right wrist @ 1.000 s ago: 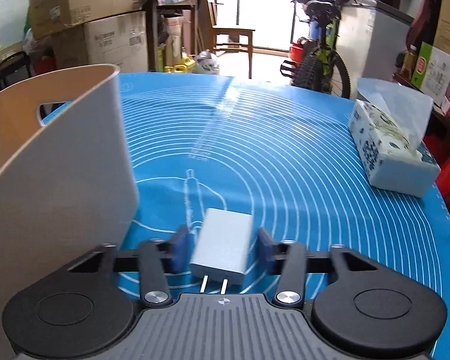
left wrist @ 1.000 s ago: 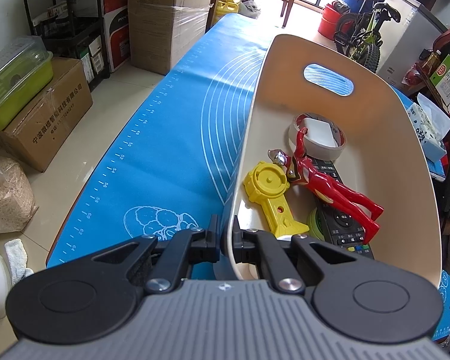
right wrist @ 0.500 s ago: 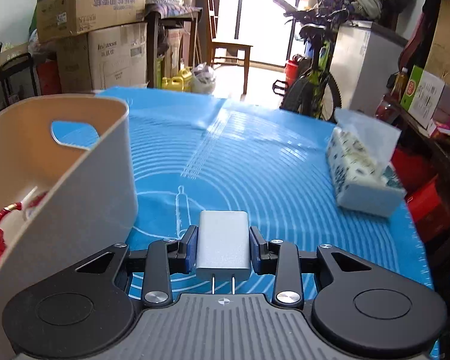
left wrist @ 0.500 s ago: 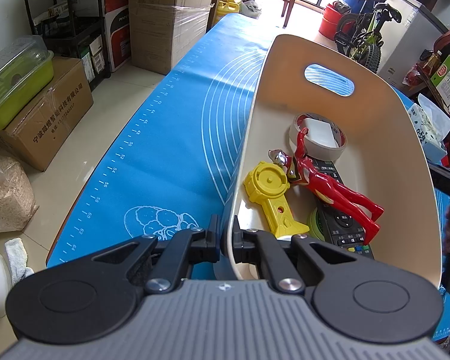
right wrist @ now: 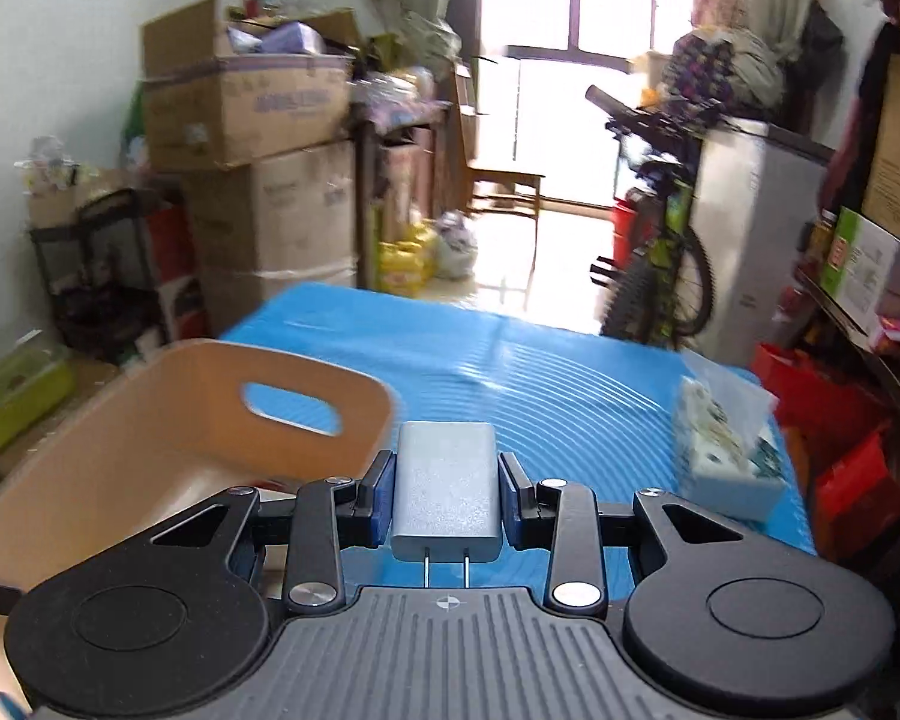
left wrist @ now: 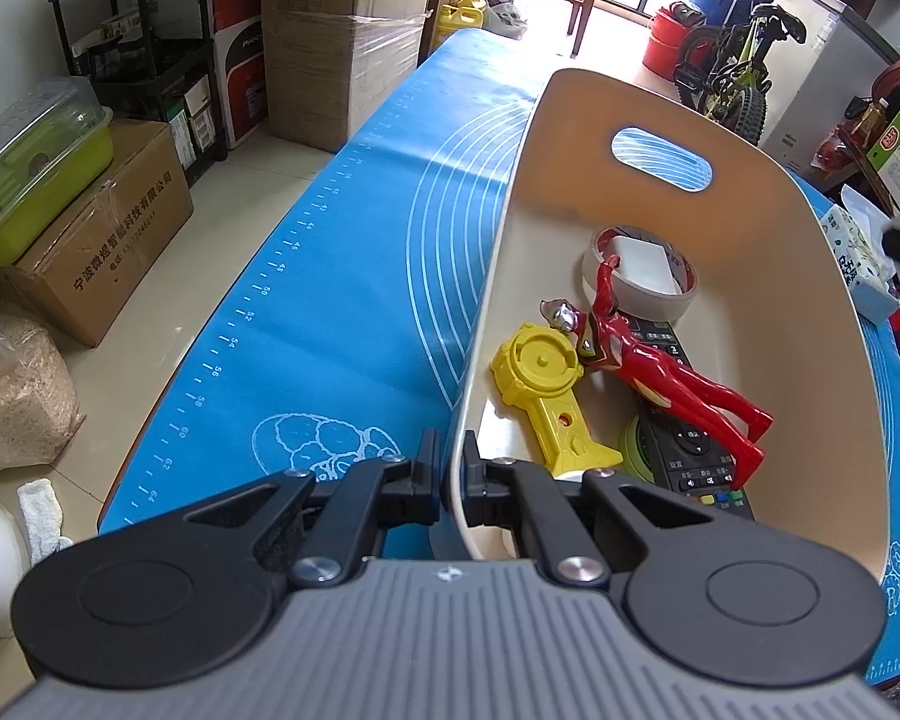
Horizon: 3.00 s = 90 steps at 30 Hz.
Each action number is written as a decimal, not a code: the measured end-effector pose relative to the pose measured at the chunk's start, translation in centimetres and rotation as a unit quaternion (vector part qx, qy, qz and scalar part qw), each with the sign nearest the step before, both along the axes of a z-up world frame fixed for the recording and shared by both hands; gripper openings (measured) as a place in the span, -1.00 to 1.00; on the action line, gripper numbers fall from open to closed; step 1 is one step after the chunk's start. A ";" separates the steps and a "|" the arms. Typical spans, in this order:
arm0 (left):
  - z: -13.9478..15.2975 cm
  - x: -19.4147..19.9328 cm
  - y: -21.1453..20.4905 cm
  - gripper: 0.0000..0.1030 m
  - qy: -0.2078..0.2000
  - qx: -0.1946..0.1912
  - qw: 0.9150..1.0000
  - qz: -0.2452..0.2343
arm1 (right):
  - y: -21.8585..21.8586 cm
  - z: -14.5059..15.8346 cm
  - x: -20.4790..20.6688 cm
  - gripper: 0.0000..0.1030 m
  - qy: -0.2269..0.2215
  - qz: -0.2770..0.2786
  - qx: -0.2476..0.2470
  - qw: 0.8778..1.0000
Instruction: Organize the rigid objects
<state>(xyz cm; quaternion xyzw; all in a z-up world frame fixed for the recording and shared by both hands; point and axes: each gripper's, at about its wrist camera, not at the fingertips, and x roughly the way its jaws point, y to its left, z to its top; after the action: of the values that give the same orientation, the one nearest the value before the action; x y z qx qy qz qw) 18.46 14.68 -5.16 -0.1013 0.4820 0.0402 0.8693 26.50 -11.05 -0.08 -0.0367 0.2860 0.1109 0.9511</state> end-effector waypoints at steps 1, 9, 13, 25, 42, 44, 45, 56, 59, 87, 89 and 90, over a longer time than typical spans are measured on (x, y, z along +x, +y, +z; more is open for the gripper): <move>0.0 0.0 0.0 -0.87 0.000 0.000 1.000 0.000 | 0.7 0.4 -0.2 -0.17 0.000 0.008 0.003 1.000; 0.0 0.0 0.0 -0.87 0.000 -0.001 1.000 0.000 | 6.0 -0.4 -0.6 -0.17 0.028 0.051 0.014 0.998; 0.1 0.0 0.1 -0.87 0.000 -0.003 1.000 -0.001 | 8.2 -2.2 -1.1 -0.17 0.050 0.067 0.002 0.996; 0.0 0.0 0.0 -0.87 0.000 -0.002 1.000 0.000 | 12.1 -5.3 -2.1 -0.17 0.099 0.099 -0.054 0.989; 2.0 -1.3 -0.7 0.48 -0.019 0.028 0.999 0.013 | 8.8 -1.4 -5.2 0.52 0.092 0.058 -0.014 0.994; 2.8 -1.9 -1.2 0.53 -0.030 0.034 0.999 0.010 | 7.7 -0.5 -6.1 0.61 0.083 0.045 0.002 0.996; 3.2 -2.2 -1.5 0.54 -0.033 0.038 0.999 0.005 | 7.1 0.0 -6.6 0.65 0.079 0.038 0.008 0.996; 7.7 -6.3 -4.9 0.66 -0.079 0.052 0.995 -0.018 | 1.4 4.7 -12.7 0.81 0.039 -0.021 0.034 0.998; 8.8 -7.7 -6.3 0.67 -0.096 0.064 0.993 -0.030 | -0.1 5.6 -14.8 0.82 0.028 -0.034 0.040 0.998; 8.2 -18.6 -14.1 0.67 -0.154 0.096 0.980 -0.081 | -6.3 3.1 -29.8 0.82 -0.012 -0.072 0.023 0.997; 7.8 -18.9 -14.3 0.68 -0.153 0.094 0.980 -0.083 | -6.1 2.7 -30.4 0.82 -0.013 -0.071 0.021 0.997; 7.6 -19.0 -14.3 0.68 -0.152 0.093 0.980 -0.085 | -6.2 2.4 -30.6 0.82 -0.010 -0.071 0.025 0.997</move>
<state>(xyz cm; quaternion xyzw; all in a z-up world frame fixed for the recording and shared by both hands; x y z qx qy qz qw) -0.53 0.40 2.46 0.0162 0.3451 -0.0046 0.9384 -4.12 -17.24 2.31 0.0062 0.2757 0.0494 0.9599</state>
